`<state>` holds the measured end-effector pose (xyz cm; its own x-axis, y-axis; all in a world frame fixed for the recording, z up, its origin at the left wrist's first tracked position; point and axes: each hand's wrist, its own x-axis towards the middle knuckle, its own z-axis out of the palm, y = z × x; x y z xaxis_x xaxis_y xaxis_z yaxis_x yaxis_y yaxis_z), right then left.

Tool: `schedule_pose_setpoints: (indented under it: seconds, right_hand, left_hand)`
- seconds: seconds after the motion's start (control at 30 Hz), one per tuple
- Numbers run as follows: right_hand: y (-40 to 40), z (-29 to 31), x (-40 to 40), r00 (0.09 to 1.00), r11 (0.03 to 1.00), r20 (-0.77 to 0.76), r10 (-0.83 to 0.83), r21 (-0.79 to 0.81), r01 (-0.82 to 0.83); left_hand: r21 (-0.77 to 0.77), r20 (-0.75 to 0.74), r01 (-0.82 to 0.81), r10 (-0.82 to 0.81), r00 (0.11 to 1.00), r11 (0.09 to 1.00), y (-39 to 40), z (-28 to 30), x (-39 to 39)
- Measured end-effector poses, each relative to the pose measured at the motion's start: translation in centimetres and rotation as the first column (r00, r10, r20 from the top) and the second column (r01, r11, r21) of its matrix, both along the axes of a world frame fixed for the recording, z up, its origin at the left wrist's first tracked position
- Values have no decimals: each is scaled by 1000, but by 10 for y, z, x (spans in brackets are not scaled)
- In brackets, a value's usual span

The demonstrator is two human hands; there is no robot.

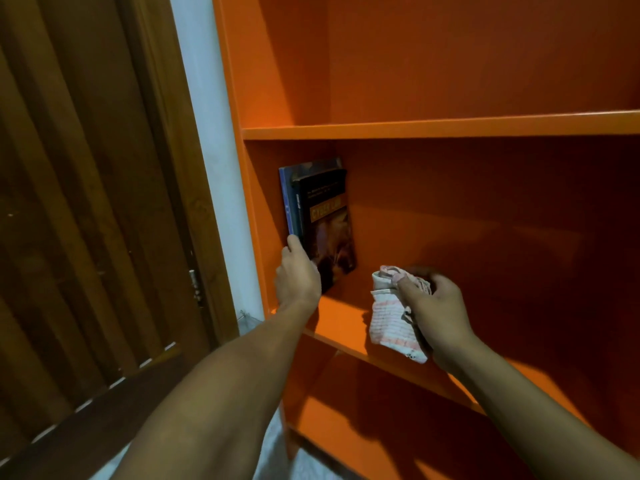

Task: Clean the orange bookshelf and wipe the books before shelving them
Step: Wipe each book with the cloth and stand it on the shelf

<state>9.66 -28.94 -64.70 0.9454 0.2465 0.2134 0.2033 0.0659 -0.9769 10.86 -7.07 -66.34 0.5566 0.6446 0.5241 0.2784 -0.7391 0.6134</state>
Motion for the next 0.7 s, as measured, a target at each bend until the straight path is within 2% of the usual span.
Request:
schedule_pose_setpoints:
  seconds: [0.13, 0.3, 0.4, 0.5, 0.63, 0.7]
  right_hand:
    - [0, -5, -5, 999, 1000, -41, 22, 0, -22]
    - [-4, -4, -18, 995, 997, -78, 56, -39, -60]
    - [-4, -2, -29, 966, 988, -209, 154, 57, -145]
    - [1, -7, -40, 929, 980, -321, 183, 131, -148]
    - [14, -18, -62, 811, 923, -475, 343, 329, -198]
    - [21, -23, -77, 750, 908, -548, 372, 381, -172]
  left_hand:
    - [129, -87, 34, -23, 996, 991, 3, 2, -2]
    - [155, -109, 97, -80, 991, 983, -2, 0, -16]
    - [178, -104, 163, -146, 984, 970, 0, 1, -35]
    - [259, -110, 240, -219, 970, 936, 3, -3, -64]
    - [286, -142, 321, -292, 946, 903, 13, -24, -116]
    - [228, -181, 348, -311, 933, 910, 23, -41, -144]
